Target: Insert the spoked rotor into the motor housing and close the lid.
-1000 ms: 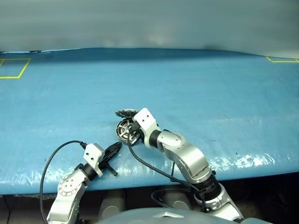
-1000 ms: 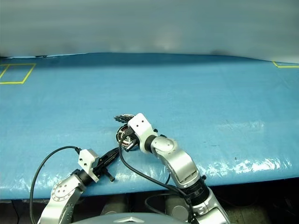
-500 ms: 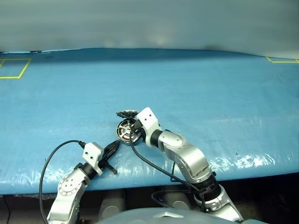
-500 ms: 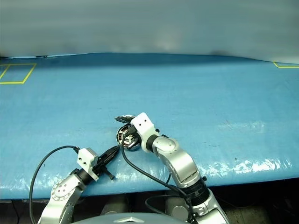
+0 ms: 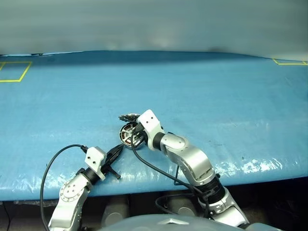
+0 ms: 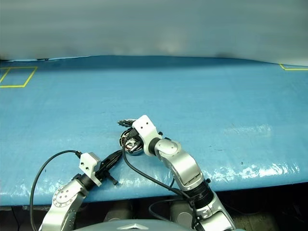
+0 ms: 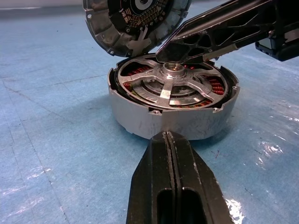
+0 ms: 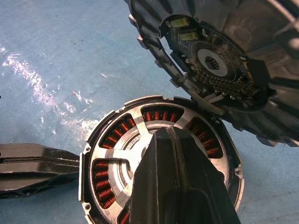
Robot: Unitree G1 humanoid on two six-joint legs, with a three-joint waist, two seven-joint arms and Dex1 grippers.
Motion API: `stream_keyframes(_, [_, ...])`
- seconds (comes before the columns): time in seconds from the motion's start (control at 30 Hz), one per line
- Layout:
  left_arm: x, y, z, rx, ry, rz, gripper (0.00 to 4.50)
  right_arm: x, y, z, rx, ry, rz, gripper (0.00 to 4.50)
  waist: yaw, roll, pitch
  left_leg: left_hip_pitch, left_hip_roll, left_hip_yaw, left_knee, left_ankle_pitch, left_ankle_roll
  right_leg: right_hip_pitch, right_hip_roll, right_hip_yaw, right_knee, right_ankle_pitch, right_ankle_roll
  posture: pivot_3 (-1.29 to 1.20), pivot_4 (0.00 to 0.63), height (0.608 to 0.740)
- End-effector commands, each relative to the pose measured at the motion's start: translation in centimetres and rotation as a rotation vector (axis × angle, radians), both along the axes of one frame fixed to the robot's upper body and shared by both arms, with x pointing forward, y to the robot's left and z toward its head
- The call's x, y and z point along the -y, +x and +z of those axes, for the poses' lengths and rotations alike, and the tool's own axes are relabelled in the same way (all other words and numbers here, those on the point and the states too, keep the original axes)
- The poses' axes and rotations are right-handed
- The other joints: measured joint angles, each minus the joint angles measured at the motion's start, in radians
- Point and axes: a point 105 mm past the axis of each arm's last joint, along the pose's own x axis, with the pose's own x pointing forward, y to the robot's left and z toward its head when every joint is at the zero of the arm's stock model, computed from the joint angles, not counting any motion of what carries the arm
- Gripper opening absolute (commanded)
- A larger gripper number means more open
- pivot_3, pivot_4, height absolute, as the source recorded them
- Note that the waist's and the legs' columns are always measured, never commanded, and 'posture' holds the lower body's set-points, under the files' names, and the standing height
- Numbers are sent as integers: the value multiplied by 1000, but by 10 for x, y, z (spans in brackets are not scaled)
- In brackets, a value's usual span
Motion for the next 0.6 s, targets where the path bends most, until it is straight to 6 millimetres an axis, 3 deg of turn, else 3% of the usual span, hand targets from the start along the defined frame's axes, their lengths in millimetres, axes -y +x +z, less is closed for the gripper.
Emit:
stream_keyframes(0.03, [2,3,10,55,1,-16,0,2,-7,-25,-93,-81,12,14,0,0,0,0,0,0,0,0,0,0,0,0,0,0,0,0,150,740])
stream_keyframes(0.6, [1,3,5,45,3,-26,0,-1,-14,-31,-204,-156,24,14,0,2,-11,2,0,0,0,0,0,1,0,0,0,0,0,0,150,740])
